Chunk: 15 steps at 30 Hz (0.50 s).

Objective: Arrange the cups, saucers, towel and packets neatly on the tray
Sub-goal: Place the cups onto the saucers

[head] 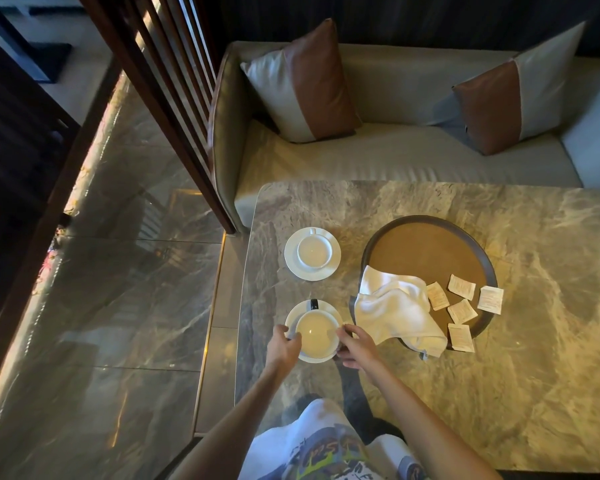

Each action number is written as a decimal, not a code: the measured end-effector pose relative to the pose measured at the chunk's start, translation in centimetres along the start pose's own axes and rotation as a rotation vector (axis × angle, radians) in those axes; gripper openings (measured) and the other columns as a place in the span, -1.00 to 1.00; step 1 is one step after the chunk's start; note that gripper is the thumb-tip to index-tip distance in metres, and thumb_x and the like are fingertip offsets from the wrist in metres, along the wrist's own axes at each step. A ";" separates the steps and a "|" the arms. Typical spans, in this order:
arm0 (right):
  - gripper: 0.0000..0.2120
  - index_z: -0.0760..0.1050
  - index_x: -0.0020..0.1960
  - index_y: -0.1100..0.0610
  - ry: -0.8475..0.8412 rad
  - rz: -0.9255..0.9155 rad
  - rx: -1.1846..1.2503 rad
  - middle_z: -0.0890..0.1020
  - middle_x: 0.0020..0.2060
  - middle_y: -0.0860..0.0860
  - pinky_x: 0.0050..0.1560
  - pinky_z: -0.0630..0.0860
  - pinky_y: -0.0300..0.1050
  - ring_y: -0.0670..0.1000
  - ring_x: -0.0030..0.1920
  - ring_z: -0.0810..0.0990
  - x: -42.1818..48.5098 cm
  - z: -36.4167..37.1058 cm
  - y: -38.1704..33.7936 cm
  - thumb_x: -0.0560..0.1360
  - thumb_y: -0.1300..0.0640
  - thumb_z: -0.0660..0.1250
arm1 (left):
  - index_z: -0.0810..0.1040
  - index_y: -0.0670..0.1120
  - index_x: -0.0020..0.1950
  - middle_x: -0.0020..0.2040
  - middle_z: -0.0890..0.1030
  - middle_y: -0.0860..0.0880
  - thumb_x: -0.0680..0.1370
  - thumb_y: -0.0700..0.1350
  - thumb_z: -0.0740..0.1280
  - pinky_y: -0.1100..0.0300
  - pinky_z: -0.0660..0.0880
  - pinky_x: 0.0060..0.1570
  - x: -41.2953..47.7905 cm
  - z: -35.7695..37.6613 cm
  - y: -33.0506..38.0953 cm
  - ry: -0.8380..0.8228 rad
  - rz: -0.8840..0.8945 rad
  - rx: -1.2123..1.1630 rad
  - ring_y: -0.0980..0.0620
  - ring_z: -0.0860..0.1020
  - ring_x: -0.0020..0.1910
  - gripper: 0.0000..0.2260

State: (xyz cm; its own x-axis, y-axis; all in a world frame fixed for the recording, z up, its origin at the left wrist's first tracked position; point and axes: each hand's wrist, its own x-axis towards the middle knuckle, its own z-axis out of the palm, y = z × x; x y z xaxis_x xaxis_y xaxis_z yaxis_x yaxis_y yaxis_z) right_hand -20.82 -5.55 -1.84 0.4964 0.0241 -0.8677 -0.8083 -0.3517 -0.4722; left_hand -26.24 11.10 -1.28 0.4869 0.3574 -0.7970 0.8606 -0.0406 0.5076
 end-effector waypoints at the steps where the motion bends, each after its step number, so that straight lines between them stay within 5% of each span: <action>1: -0.59 0.43 0.35 0.08 0.024 -0.009 0.011 0.64 0.04 0.10 0.04 0.63 0.02 0.11 0.05 0.67 0.2 -0.3 0.1 0.55 -0.02 0.36 | 0.34 -0.17 0.30 0.17 0.54 -0.19 0.57 -0.06 0.23 -0.03 0.60 0.02 0.2 -0.2 -0.1 0.043 0.030 0.030 -0.13 0.57 0.01 -0.65; 6: -0.43 0.31 0.49 0.09 -0.022 0.018 0.016 0.45 0.40 0.08 0.23 0.55 0.07 0.12 0.34 0.50 0.5 -1.4 -0.2 0.55 0.00 0.37 | 0.27 -0.18 0.45 0.32 0.46 -0.21 0.57 0.02 0.31 -0.11 0.41 0.32 1.5 -0.8 -0.1 0.024 0.034 0.004 -0.20 0.45 0.31 -0.47; 11: -0.37 0.19 0.55 0.13 -0.115 0.042 0.066 0.48 0.34 0.06 0.34 0.48 0.10 0.12 0.36 0.48 0.7 -1.7 -0.3 0.57 0.04 0.34 | 0.27 -0.17 0.40 0.06 0.53 -0.05 0.57 -0.04 0.35 0.14 0.44 -0.13 2.0 -1.1 -0.2 -0.121 0.003 -0.179 0.08 0.52 -0.10 -0.52; 15: -0.33 0.15 0.56 0.14 -0.187 0.027 0.085 0.46 0.38 0.07 0.39 0.41 0.13 0.12 0.39 0.43 0.8 -1.7 -0.5 0.56 0.01 0.35 | 0.33 -0.15 0.37 0.09 0.50 -0.08 0.57 -0.07 0.36 0.19 0.45 -0.27 2.3 -1.4 -0.3 -0.153 -0.010 -0.202 0.05 0.52 -0.11 -0.57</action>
State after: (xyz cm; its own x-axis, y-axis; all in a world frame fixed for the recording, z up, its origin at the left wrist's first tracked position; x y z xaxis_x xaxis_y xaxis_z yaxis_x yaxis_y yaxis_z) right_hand -19.45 -6.96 -2.04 0.4135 0.1915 -0.8901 -0.8481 -0.2748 -0.4531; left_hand -25.54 13.19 -2.79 0.5090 0.2104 -0.8346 0.8256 0.1548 0.5426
